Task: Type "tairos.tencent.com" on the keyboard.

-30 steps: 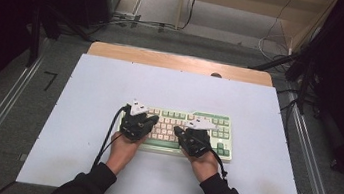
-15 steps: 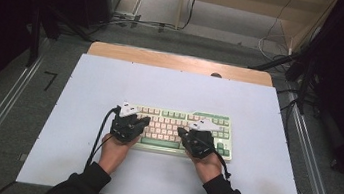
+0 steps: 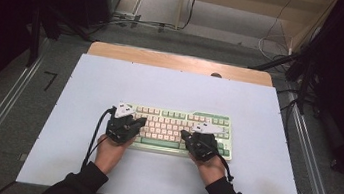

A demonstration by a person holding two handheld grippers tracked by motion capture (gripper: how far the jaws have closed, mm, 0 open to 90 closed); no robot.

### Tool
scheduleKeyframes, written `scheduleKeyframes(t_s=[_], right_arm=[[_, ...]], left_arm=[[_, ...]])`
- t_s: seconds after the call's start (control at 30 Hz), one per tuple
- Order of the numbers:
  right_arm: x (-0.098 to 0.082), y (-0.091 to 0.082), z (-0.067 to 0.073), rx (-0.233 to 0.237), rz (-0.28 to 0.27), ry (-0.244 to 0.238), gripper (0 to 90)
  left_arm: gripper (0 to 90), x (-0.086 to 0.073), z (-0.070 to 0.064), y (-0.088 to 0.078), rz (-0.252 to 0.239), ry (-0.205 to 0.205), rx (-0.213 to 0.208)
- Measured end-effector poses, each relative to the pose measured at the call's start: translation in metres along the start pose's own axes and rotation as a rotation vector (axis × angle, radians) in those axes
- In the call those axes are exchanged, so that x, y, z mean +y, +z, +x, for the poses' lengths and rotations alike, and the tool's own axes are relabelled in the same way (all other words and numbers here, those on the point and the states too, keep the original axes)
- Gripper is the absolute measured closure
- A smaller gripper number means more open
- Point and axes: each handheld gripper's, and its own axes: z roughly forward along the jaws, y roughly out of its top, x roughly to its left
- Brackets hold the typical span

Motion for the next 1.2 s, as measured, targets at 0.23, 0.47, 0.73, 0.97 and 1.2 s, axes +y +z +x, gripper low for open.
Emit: scheduleKeyframes(t_s=[0.23,0.47,0.73,0.97,1.2], right_arm=[[-0.0024,0.0017,-0.0005,-0.002,0.015,0.001,87.1],[-0.0039,0.0021,-0.0031,-0.008,0.022,0.007,87.1],[-0.0082,0.0071,-0.0025,-0.017,0.059,-0.002,87.1],[-0.0012,-0.0005,-0.0014,-0.013,0.010,0.015,87.1],[0.0016,-0.0004,0.0006,-0.010,-0.005,0.013,87.1]], left_arm=[[90.0,-0.0001,-0.0003,-0.0011,0.001,0.006,0.000],[90.0,-0.0005,-0.0004,-0.0009,0.001,0.005,0.000],[90.0,-0.0014,-0.0014,-0.0004,0.005,0.006,-0.003],[90.0,-0.0016,-0.0021,-0.0002,0.007,0.011,-0.007],[90.0,-0.0028,-0.0047,0.0010,0.009,0.012,-0.010]])
